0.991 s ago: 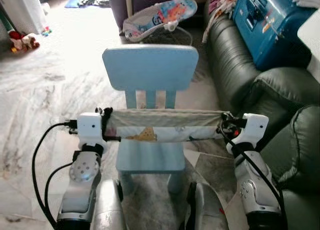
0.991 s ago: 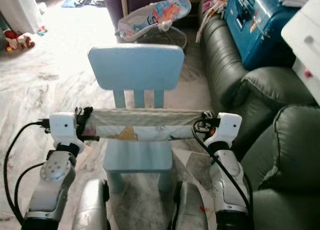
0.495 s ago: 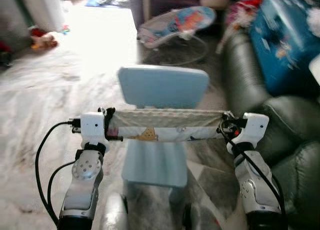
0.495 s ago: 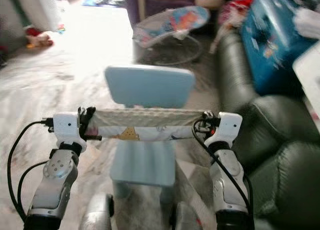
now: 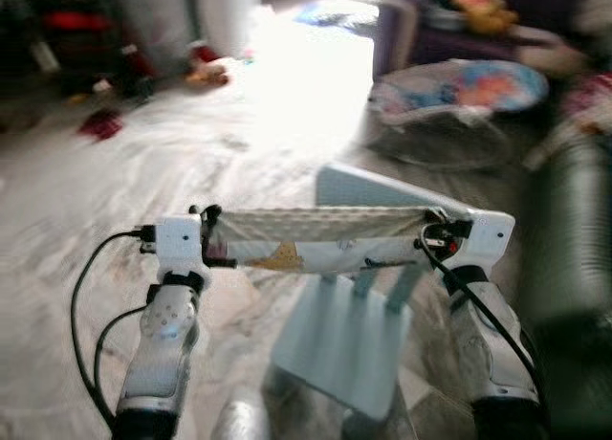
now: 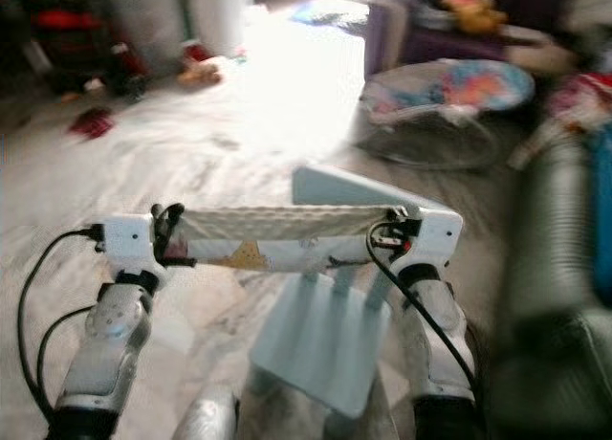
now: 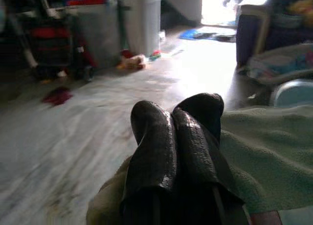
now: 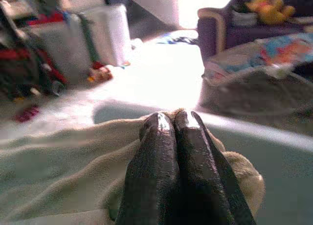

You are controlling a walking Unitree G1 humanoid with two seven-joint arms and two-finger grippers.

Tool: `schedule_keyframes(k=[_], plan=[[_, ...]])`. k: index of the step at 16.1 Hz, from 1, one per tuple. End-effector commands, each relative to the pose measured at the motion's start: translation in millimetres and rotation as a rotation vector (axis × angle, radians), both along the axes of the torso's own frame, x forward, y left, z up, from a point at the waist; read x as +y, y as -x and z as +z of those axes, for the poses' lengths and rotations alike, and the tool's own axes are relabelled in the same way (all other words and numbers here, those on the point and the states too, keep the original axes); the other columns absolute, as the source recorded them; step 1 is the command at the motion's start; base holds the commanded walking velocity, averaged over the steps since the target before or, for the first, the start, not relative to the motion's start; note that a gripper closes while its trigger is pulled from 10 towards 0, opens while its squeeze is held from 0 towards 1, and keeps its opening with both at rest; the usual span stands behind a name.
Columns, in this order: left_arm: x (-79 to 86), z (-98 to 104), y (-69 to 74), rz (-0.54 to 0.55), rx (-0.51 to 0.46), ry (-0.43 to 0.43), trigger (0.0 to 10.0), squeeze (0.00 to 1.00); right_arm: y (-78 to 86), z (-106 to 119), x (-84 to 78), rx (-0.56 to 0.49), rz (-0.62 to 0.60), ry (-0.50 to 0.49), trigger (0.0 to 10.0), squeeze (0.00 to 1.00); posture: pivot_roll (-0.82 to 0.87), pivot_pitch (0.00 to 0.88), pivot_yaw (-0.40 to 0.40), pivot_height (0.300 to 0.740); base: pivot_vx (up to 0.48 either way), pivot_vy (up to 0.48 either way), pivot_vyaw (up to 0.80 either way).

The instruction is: Move the pillow to the sofa

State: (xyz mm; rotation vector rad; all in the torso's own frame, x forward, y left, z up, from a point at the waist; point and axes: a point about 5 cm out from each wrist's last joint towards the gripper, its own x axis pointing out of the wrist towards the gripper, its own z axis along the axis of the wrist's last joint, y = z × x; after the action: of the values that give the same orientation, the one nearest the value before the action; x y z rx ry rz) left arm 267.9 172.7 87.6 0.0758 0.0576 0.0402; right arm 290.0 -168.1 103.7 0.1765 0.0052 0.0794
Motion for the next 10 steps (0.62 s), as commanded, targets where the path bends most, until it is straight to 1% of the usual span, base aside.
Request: schedule_keyframes(k=[1,2,3,4,5,7,8,10], plan=[[-19.6,0.5,-7.7,-0.065,0.015,0.005,0.0,0.0,7.6,-3.7,-20.9,0.011,-0.066,0.025,0.0,0.0,0.02,0.0,-0.029,0.74,0.0,0.0,0.0],[-22.7,-2.2,-10.9,-0.091,0.042,-0.005,3.9,0.0,7.4,-3.9,-21.5,0.013,-0.07,0.027,0.0,0.0,0.02,0.0,-0.045,0.74,0.0,0.0,0.0],[-25.9,-0.4,-17.3,-0.121,0.045,-0.022,8.8,0.0,6.4,-4.0,-21.1,0.017,-0.07,0.031,0.0,0.0,0.03,0.0,-0.053,0.74,0.0,0.0,0.0],[-26.8,4.0,-22.2,-0.132,0.026,-0.036,9.5,0.0,6.4,-4.2,-19.1,0.017,-0.063,0.036,0.0,0.0,0.03,0.0,-0.053,0.74,0.0,0.0,0.0],[-26.2,7.9,-26.0,-0.13,0.012,-0.054,10.0,0.0,6.0,-4.1,-16.9,0.017,-0.053,0.04,0.0,0.0,0.03,0.0,-0.048,0.74,0.0,0.0,0.0],[-23.7,10.3,-30.7,-0.094,0.036,-0.048,10.0,0.0,3.5,-3.8,-13.0,0.01,-0.039,0.051,0.0,0.0,0.03,0.0,-0.03,0.74,0.0,0.0,0.0],[-25.9,12.2,-27.9,-0.086,0.03,-0.039,10.0,0.0,2.8,-3.9,-15.2,0.009,-0.052,0.048,0.0,0.0,0.02,0.0,-0.027,0.74,0.0,0.0,0.0],[-30.5,8.5,-19.3,-0.094,0.052,0.014,10.0,0.0,3.7,-4.2,-16.7,0.014,-0.068,0.044,0.0,0.0,0.02,0.0,-0.032,0.74,0.0,0.0,0.0]])
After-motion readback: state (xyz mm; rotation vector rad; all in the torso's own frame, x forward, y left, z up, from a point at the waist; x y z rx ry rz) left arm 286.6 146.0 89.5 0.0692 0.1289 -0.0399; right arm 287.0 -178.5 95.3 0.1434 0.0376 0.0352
